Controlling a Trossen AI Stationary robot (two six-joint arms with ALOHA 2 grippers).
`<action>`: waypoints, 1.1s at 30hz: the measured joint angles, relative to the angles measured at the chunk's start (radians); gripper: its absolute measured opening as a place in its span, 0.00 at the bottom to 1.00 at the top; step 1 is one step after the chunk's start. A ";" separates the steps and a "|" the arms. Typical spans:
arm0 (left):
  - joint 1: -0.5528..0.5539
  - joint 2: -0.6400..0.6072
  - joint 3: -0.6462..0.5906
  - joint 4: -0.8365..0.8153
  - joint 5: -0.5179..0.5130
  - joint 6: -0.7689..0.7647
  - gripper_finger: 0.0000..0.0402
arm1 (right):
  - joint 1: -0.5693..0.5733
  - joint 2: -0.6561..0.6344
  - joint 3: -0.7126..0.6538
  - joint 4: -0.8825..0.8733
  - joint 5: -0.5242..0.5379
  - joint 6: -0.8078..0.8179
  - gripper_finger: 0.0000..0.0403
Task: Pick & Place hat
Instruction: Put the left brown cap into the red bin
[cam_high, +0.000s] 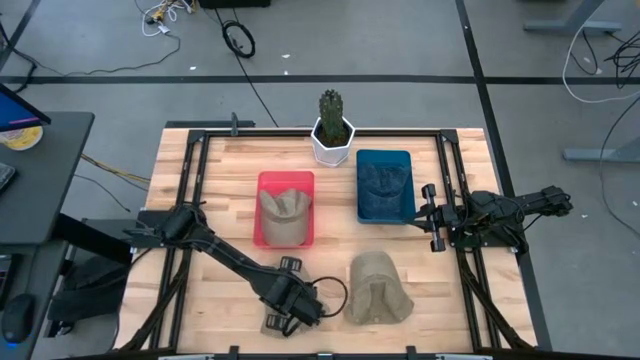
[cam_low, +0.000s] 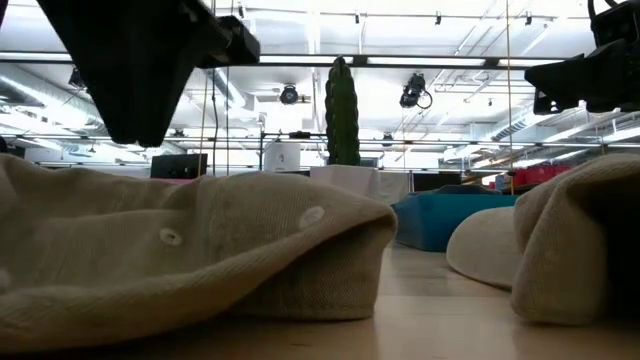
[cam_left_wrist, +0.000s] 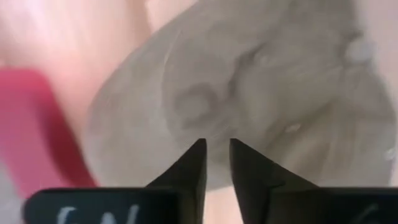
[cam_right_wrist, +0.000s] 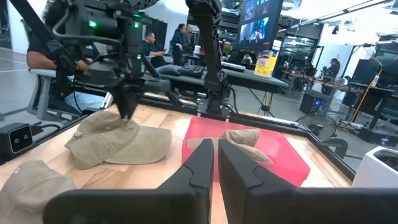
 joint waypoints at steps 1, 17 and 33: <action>0.004 0.000 0.000 -0.021 -0.007 -0.006 0.21 | 0.000 0.000 0.000 0.000 0.000 0.000 0.06; 0.014 0.007 -0.008 -0.003 -0.068 -0.086 0.56 | 0.000 0.000 0.000 0.000 0.000 0.000 0.06; 0.018 0.035 -0.141 0.101 -0.047 -0.097 0.29 | 0.000 0.000 0.000 0.000 0.003 0.000 0.06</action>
